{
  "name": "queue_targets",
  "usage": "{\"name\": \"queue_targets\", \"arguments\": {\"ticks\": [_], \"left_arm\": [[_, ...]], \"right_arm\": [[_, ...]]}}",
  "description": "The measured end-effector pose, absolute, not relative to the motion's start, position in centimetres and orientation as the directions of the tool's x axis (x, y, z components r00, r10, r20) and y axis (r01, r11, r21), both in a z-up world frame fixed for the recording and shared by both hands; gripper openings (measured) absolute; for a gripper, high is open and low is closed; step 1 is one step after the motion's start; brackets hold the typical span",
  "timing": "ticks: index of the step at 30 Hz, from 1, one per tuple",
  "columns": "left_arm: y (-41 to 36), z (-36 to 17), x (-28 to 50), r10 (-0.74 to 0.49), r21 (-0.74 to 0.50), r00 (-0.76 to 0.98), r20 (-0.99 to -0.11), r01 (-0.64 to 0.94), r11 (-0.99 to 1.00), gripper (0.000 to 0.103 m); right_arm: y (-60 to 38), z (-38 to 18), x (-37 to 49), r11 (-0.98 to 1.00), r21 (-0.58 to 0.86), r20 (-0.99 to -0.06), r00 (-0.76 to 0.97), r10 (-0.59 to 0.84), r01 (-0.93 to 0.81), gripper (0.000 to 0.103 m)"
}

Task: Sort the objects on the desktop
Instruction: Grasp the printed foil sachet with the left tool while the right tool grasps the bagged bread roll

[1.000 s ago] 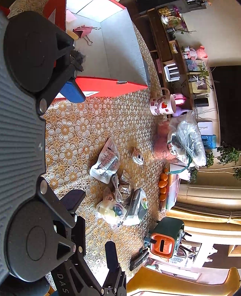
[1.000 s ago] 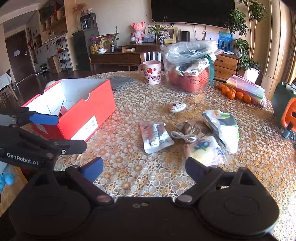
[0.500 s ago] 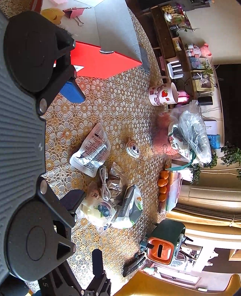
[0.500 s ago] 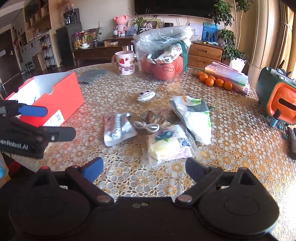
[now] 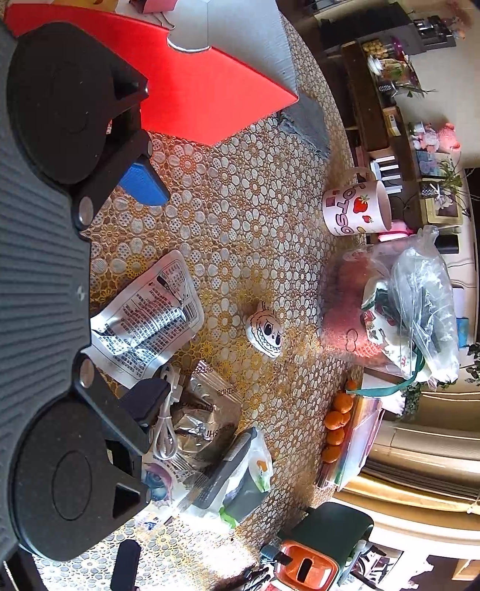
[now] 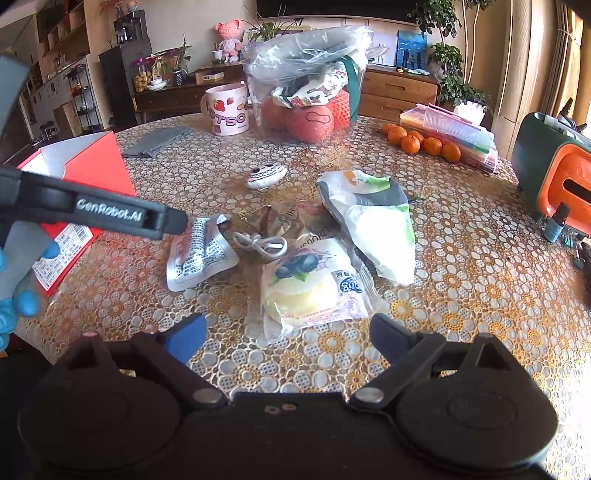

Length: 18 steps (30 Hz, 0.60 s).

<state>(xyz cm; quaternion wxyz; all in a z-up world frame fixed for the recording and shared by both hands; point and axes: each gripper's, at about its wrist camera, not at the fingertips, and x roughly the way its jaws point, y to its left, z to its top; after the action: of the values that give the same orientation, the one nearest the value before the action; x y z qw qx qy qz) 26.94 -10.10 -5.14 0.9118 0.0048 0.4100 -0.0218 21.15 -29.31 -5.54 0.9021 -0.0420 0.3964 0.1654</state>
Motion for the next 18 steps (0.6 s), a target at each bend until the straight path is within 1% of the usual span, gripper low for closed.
{"name": "queue_targets", "arguments": {"ticks": [5,9,18], "left_arm": [[-11.0,-6.3,29.0,0.003,-0.006,0.633,-0.774,-0.012,1.0,0.1],[-11.1,-7.3,30.2,0.017,-0.033,0.602,-0.798,-0.071,0.997,0.1],[-11.0,-9.0,31.3,0.053,-0.014,0.573,-0.818,-0.111,0.994,0.1]], "right_arm": [[-29.4,-6.2,22.0,0.942,0.058,-0.736,0.623,0.264,-0.33,0.095],[-29.5,-6.4,22.5,0.945,0.074,-0.737,0.621,0.267,-0.319,0.095],[-29.6,-6.9,24.3,0.959,0.086,-0.748,0.619,0.242,-0.271,0.095]]}}
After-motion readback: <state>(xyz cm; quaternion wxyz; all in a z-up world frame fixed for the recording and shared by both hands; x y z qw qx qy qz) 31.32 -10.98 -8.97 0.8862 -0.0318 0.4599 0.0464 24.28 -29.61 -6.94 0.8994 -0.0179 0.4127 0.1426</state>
